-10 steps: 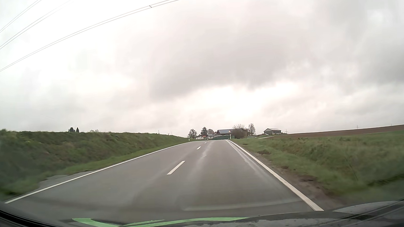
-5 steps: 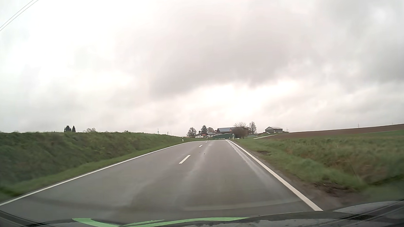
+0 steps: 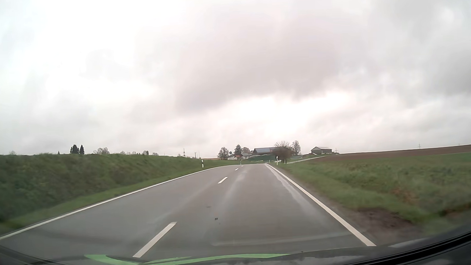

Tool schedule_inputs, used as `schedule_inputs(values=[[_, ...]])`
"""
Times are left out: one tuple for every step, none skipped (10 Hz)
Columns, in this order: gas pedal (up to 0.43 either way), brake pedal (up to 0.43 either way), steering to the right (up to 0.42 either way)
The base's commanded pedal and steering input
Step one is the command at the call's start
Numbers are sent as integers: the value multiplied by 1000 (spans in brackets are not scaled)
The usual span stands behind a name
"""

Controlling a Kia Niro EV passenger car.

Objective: Follow the waypoints while adhering to traffic rules and regulations

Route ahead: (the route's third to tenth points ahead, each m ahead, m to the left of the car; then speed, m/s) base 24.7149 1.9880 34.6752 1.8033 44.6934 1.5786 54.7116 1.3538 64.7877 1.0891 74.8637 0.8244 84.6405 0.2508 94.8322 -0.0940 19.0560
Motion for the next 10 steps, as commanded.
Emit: schedule_inputs(values=[[157,0,-2],[157,0,-3],[177,0,-3],[209,0,-4],[220,0,-4],[228,0,-4],[228,0,-4],[228,0,-3],[240,0,-3],[240,0,-2]])
